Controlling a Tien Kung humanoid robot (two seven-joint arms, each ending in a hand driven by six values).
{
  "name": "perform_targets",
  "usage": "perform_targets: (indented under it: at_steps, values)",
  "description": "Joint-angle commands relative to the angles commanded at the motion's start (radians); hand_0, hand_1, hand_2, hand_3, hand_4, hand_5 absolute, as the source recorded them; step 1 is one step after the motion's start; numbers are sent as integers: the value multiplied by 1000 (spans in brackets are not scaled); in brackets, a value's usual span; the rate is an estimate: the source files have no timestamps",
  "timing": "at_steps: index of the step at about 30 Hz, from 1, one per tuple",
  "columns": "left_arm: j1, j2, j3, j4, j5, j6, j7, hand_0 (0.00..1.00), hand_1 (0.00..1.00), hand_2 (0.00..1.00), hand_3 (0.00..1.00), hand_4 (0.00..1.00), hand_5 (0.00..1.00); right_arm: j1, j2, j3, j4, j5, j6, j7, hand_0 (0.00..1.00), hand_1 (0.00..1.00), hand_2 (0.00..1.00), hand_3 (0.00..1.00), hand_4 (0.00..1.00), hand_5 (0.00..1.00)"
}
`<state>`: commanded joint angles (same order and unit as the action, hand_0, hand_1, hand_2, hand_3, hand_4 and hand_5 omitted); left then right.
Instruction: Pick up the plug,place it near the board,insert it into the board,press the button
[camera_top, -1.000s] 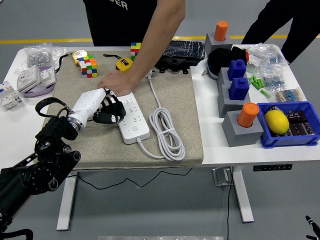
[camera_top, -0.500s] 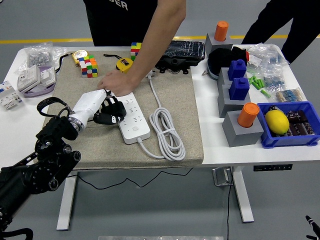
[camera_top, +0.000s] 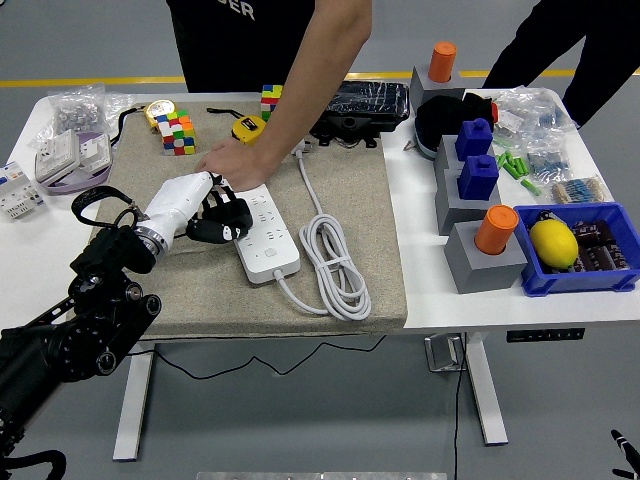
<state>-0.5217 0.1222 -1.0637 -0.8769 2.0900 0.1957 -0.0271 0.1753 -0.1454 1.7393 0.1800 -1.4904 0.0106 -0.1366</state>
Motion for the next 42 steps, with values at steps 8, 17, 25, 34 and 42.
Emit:
perform_targets:
  at_steps: [8, 17, 25, 34, 42]
  values:
    - [-9, 2, -1, -12, 1, -5, 4, 211, 146, 308, 437, 864, 216, -1, -1, -3, 0, 2, -2, -3, 798, 746, 728, 783, 998, 952]
    - [-12, -1, 1, -17, 6, -7, 6, 211, 144, 302, 432, 849, 219, -5, 0, -3, 0, 3, -3, -3, 796, 746, 727, 782, 998, 948]
    - [-11, 4, 11, -16, 12, -20, 9, 201, 140, 291, 432, 850, 222, -5, -1, -9, 0, 10, -8, -1, 796, 746, 727, 782, 998, 946]
    - [-11, 10, -6, -22, 15, -56, 8, 225, 259, 419, 485, 997, 300, -2, 2, -9, 0, 9, -8, -1, 794, 746, 726, 781, 998, 946]
    - [-10, 8, -14, -8, 19, -80, 7, 314, 534, 619, 633, 998, 358, -5, 0, -7, 0, 4, -7, -3, 792, 744, 726, 781, 998, 946]
